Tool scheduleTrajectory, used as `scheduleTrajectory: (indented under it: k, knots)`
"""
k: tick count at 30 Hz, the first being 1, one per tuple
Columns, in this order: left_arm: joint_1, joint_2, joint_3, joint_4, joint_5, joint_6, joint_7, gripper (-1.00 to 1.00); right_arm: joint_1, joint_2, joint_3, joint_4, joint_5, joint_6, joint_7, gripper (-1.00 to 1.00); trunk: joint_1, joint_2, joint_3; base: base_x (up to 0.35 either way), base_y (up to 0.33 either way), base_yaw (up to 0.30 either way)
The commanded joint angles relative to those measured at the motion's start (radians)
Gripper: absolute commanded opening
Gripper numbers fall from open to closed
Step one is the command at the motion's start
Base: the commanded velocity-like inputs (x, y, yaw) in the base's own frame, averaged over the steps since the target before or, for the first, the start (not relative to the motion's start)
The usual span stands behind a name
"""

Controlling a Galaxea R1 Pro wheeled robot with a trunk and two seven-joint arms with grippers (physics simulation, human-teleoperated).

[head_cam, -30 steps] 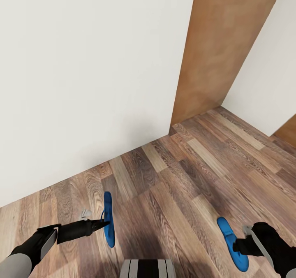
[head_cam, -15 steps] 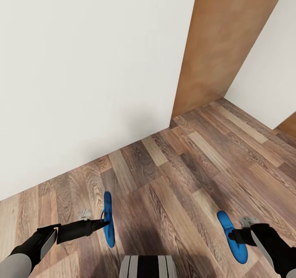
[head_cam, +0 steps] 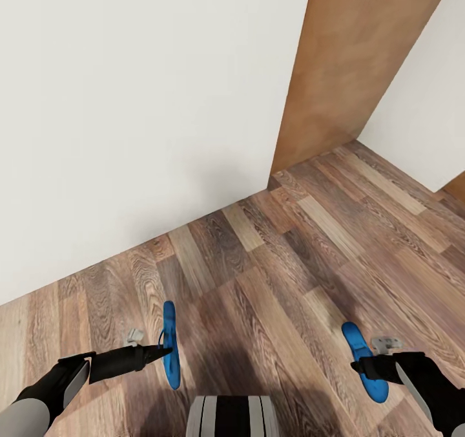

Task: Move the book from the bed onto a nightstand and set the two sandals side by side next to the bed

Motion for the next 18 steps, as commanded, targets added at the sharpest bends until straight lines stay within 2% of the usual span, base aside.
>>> scheduleTrajectory:
  k: [1, 4, 13, 18]
  knots:
    - [0.0, 0.0, -0.001, 0.0, 0.005, 0.01, -0.003, -1.0, 0.0, -0.001, 0.003, -0.001, -0.007, 0.005, -0.001, 1.0, 0.0, -0.001, -0.005, 0.0, 0.0, 0.0]
    - [0.0, 0.0, -0.001, 0.0, 0.005, 0.01, -0.003, -1.0, 0.0, -0.002, 0.003, -0.001, -0.007, 0.005, -0.001, 1.0, 0.002, -0.001, -0.016, 0.0, 0.0, 0.0]
    - [0.0, 0.0, 0.0, 0.0, 0.005, 0.008, -0.002, -1.0, 0.0, -0.002, 0.002, -0.001, -0.009, 0.008, -0.001, 1.0, 0.002, -0.001, -0.016, 0.0, -0.001, 0.0]
    - [0.0, 0.0, 0.0, 0.0, 0.005, 0.007, 0.0, -1.0, 0.0, -0.002, 0.002, -0.002, -0.009, 0.008, -0.001, 1.0, 0.002, -0.001, -0.016, 0.08, -0.114, 0.0]
